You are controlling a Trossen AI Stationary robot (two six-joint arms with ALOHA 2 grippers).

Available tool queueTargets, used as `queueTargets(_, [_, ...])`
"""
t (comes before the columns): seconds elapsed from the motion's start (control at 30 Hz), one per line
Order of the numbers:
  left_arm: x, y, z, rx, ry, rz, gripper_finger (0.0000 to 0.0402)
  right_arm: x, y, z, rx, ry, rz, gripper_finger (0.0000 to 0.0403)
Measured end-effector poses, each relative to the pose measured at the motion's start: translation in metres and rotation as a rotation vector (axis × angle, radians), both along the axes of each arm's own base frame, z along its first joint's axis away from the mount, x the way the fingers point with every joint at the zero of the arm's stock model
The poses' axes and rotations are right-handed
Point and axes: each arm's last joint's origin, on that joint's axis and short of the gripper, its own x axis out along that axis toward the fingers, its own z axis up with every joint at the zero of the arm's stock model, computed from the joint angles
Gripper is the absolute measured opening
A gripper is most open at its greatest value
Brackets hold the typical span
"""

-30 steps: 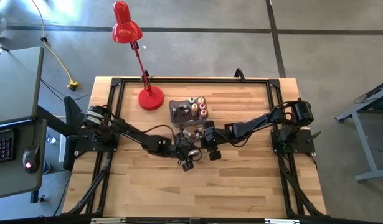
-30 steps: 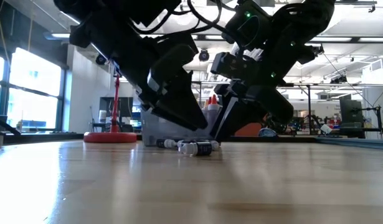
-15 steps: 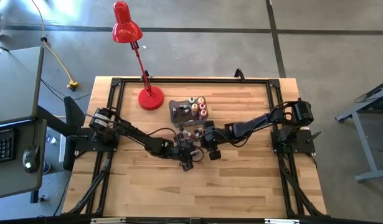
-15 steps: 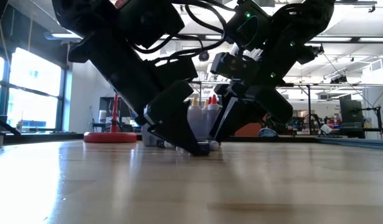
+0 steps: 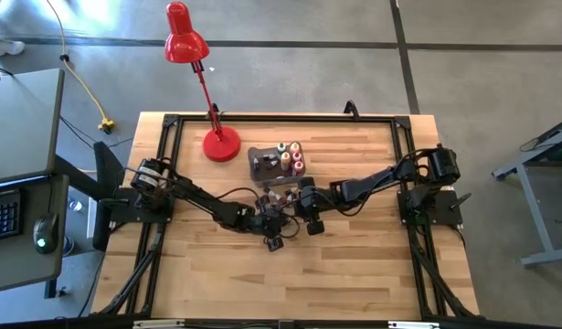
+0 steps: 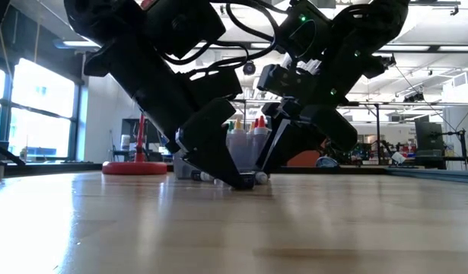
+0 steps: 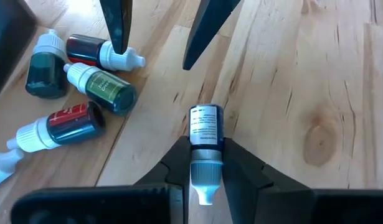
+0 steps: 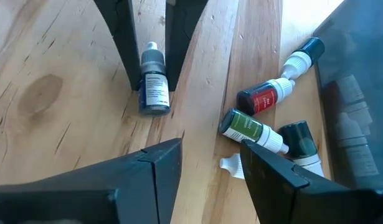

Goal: Pick & Place food coloring
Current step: Put the bottom small black food coloring bottle into the bin

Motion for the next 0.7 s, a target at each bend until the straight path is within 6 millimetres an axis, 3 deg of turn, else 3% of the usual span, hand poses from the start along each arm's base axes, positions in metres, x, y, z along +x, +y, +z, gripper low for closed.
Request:
queueTargets(0.17, [-0.001, 0.002, 0.008, 0.048, -0.013, 0.009, 0.0065, -0.001, 0.000, -0.001, 0.004, 0.017, -0.009, 0.0157])
queueTargets(0.37, [-0.017, 0.012, 0.039, 0.190, 0.033, 0.047, 0.0068, -0.007, -0.004, -0.005, -0.075, 0.082, -0.071, 0.0157])
queueTargets(0.53, [-0.035, 0.038, 0.071, 0.391, 0.095, 0.190, 0.0069, -0.006, -0.007, -0.004, -0.051, 0.082, -0.072, 0.0157])
queueTargets(0.7, [-0.037, 0.077, 0.091, 0.483, 0.076, 0.363, 0.0069, -0.005, -0.011, -0.004, -0.001, 0.074, -0.073, 0.0157])
